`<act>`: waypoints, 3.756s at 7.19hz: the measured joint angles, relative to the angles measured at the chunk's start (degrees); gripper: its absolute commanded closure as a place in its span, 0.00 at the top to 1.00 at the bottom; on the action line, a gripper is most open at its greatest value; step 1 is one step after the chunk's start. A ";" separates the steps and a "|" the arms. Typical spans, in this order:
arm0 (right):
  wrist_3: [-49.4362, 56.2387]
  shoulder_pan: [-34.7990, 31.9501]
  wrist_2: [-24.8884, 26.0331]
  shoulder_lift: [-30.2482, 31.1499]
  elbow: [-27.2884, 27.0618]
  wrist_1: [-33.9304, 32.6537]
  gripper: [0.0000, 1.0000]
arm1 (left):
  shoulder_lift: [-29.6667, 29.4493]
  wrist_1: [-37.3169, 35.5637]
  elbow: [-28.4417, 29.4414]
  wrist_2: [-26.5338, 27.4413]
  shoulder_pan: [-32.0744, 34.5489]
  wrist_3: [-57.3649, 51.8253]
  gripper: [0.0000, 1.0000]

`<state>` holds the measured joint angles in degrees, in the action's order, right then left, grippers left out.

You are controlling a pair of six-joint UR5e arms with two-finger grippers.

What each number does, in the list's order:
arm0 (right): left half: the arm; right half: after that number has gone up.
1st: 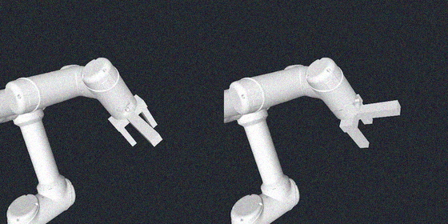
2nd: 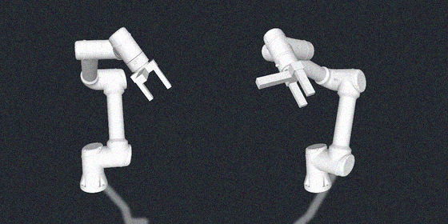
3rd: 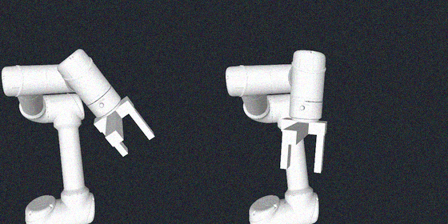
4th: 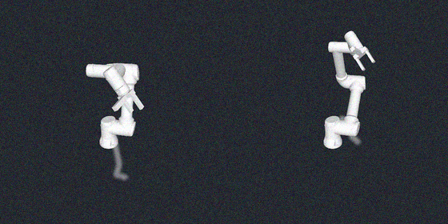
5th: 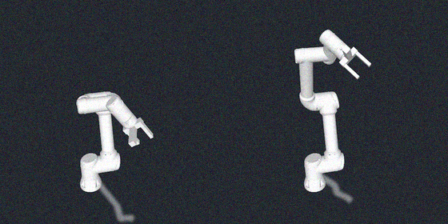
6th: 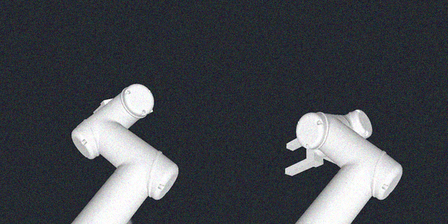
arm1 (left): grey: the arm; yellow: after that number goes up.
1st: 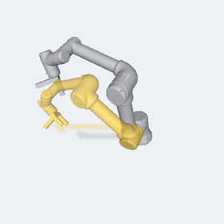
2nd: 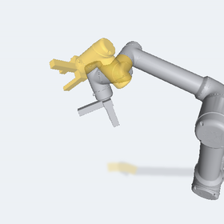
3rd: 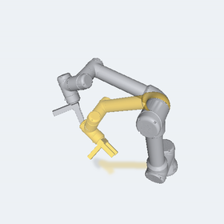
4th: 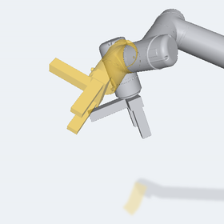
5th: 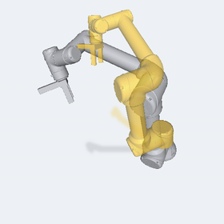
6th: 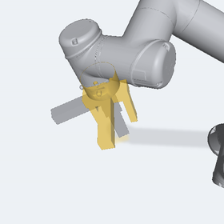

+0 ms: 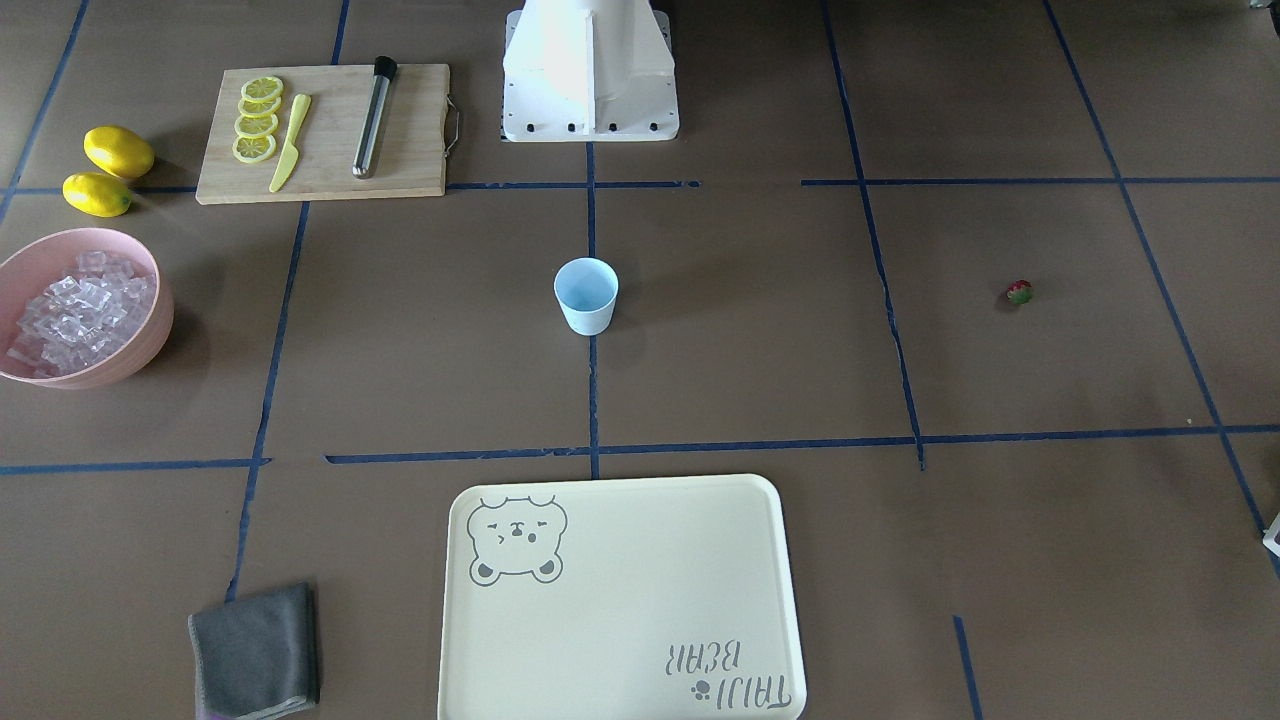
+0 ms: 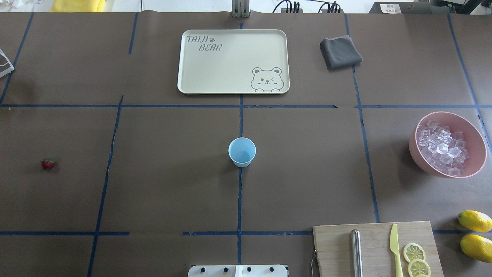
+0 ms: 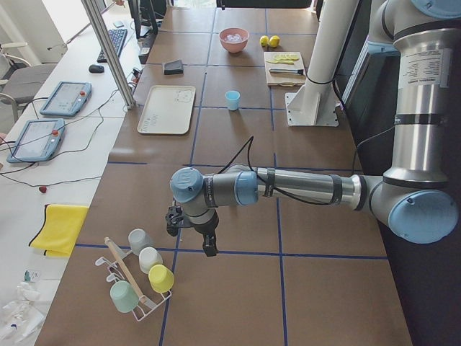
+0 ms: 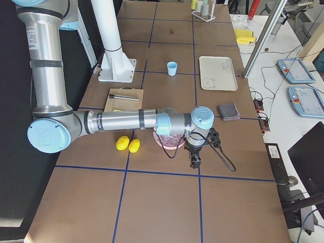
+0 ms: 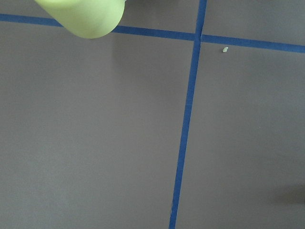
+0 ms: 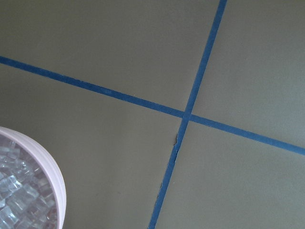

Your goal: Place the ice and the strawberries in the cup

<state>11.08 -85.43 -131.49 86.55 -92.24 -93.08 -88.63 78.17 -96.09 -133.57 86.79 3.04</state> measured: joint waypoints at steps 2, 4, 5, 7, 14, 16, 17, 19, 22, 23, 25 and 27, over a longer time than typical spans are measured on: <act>-0.05 -0.29 0.01 0.08 -0.07 0.08 1.00 | -0.88 0.12 -0.75 -0.21 -0.23 0.41 1.00; -0.16 -0.34 -0.23 0.14 -0.07 0.16 1.00 | -1.21 0.35 -0.87 -0.22 -0.64 0.53 1.00; -0.16 -0.35 -0.32 0.11 0.03 0.23 1.00 | -1.17 1.32 -0.95 -0.36 -1.30 0.45 1.00; -0.07 -0.35 -0.89 0.29 0.17 2.17 1.00 | -1.03 6.78 -0.98 -0.40 -7.16 1.49 1.00; -24.60 12.39 -6.37 10.40 -13.34 20.09 0.93 | 0.52 8.90 -5.83 -1.04 -10.86 6.44 1.00; -25.25 17.95 -0.81 16.68 -13.97 30.13 0.92 | 0.62 8.85 -6.48 -1.75 -10.86 6.73 1.00; -23.74 20.30 1.44 17.97 -14.07 32.63 0.92 | 0.64 8.85 -6.56 -1.83 -10.86 6.77 1.00; -21.60 25.08 5.66 16.70 -14.44 33.95 0.88 | 0.64 8.85 -6.69 -1.87 -10.86 6.80 1.00; -19.85 27.24 7.82 16.31 -15.19 34.05 0.88 | 0.65 8.90 -6.87 -1.95 -10.86 7.32 1.00; -19.32 27.29 8.18 16.56 -15.10 33.98 0.88 | 0.65 8.92 -6.93 -1.96 -10.86 7.46 1.00; -18.97 27.38 8.37 17.42 -14.67 33.82 0.86 | 0.65 8.93 -6.95 -2.33 -10.86 7.57 1.00; -18.97 27.44 8.43 17.73 -14.55 33.63 0.82 | 0.65 8.93 -6.92 -2.60 -10.86 7.65 1.00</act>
<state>-7.89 -57.98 -123.06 104.28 -106.78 -59.44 -87.98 87.10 -103.01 -136.17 75.94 10.69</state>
